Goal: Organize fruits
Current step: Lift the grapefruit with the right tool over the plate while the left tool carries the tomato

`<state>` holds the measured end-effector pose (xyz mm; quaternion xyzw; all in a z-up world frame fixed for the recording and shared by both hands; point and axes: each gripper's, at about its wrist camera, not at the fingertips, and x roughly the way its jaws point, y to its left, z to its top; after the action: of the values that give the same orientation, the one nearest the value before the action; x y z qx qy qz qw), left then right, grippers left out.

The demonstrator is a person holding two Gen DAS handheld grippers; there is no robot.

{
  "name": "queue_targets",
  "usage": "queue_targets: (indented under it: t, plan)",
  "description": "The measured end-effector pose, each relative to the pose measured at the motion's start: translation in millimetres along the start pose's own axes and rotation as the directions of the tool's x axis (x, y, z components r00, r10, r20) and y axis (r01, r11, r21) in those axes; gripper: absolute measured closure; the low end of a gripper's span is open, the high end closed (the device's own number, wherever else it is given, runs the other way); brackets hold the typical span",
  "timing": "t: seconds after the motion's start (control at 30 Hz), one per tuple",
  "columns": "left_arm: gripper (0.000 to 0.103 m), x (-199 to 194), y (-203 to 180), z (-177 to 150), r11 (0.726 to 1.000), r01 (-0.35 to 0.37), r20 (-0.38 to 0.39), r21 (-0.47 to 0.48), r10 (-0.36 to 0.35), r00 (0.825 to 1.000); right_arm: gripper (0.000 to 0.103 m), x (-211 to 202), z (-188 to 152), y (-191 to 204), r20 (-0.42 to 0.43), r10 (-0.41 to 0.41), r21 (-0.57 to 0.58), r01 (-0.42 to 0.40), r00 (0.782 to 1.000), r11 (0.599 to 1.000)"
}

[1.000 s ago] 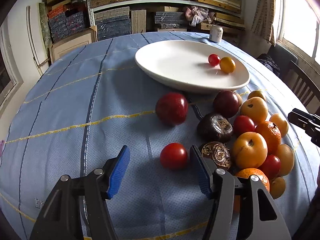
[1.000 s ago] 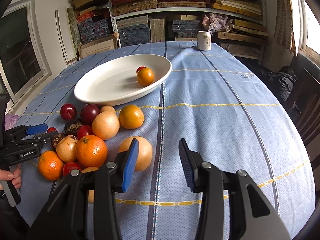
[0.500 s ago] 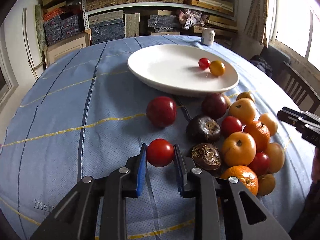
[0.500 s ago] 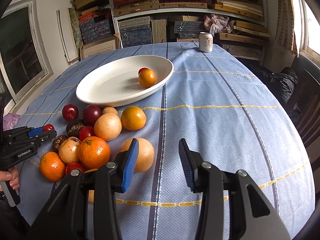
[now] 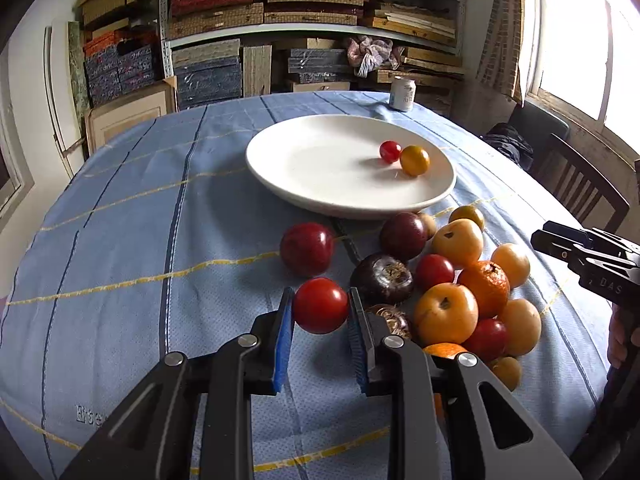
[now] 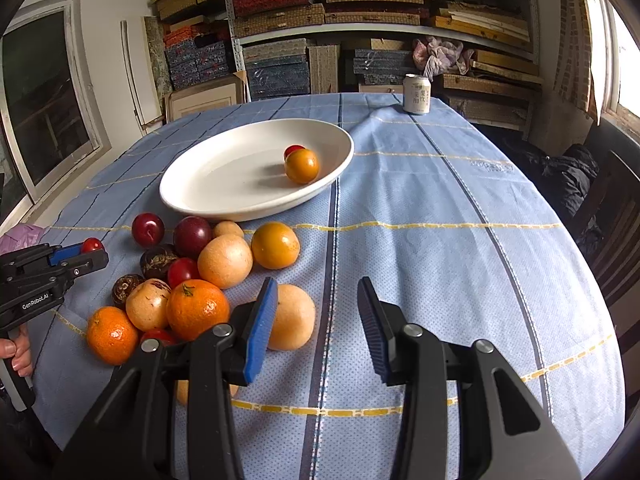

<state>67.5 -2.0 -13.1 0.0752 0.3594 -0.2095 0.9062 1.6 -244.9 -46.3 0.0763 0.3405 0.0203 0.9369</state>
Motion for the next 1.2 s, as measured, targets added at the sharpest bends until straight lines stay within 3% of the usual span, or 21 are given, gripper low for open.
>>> queue_targets:
  t: [0.23,0.73,0.97,1.1,1.2]
  plan:
    - [0.077,-3,-3,14,1.000,0.026,0.043,0.002,-0.027,0.999,0.062,-6,15,-1,0.031,-0.007,-0.022,0.008,0.999,1.000]
    - [0.077,14,-6,41,0.999,0.023,0.043,0.026,-0.024,0.999,0.062,-4,49,-2,0.096,0.022,-0.085,-0.014,0.995,0.996]
    - [0.077,17,-9,38,0.998,0.048,0.034,0.034,-0.049,0.998,0.062,17,16,5,-0.080,0.064,-0.103,-0.072,0.995,0.992]
    - [0.077,24,-9,36,0.998,0.055,0.015,0.030,-0.055,0.998,0.044,30,7,13,-0.117,0.053,-0.130,-0.068,0.992,0.989]
    - [0.077,26,-9,33,0.997,0.066,0.009,0.029,-0.066,0.998,0.043,40,5,18,-0.159,0.044,-0.136,-0.066,0.986,0.989]
